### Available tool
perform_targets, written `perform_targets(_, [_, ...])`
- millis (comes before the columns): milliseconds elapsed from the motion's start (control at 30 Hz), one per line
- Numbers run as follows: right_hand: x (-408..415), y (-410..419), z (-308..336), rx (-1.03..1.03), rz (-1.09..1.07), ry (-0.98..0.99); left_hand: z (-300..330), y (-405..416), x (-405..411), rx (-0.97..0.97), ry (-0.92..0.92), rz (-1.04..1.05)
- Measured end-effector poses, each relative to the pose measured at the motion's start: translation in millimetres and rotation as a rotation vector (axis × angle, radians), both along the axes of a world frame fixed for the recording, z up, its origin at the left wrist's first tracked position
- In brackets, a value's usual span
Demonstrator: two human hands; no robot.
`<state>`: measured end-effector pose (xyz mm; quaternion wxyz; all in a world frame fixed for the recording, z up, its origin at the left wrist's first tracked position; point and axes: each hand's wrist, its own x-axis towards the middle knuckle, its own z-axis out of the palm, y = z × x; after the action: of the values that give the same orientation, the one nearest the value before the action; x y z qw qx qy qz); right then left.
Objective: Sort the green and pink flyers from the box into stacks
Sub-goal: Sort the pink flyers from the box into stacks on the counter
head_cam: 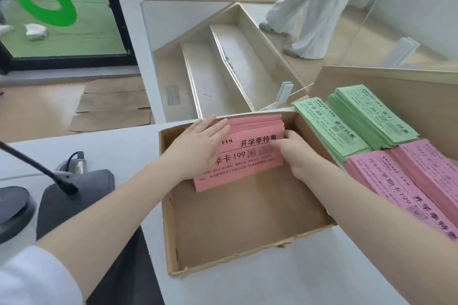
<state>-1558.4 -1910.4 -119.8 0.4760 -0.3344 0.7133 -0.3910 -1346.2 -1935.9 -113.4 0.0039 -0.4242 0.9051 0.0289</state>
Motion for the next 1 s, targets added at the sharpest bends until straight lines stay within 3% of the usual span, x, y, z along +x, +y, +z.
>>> perform_targets(333, [3, 49, 9, -0.073, 0.134, 0.279, -4, 2, -2, -0.062, 0.005, 0.018])
perform_targets(500, [7, 54, 14, -0.172, 0.159, 0.204, -3, 3, -2, -0.080, 0.116, 0.006])
perform_targets(700, [-11, 87, 36, -0.474, 0.156, 0.026, 19, 40, 14, -0.253, 0.626, 0.082])
perform_targets(833, [-29, 116, 51, -0.617, 0.125, -0.141, 37, 90, 17, 0.019, 1.036, 0.287])
perform_targets(933, [-39, 143, 58, -0.678, 0.129, -0.218, 49, 134, 1, 0.293, 1.438, 0.295])
perform_targets(1000, [-48, 167, 60, -0.714, 0.156, -0.228, 52, 164, -11, 0.325, 1.504, 0.265])
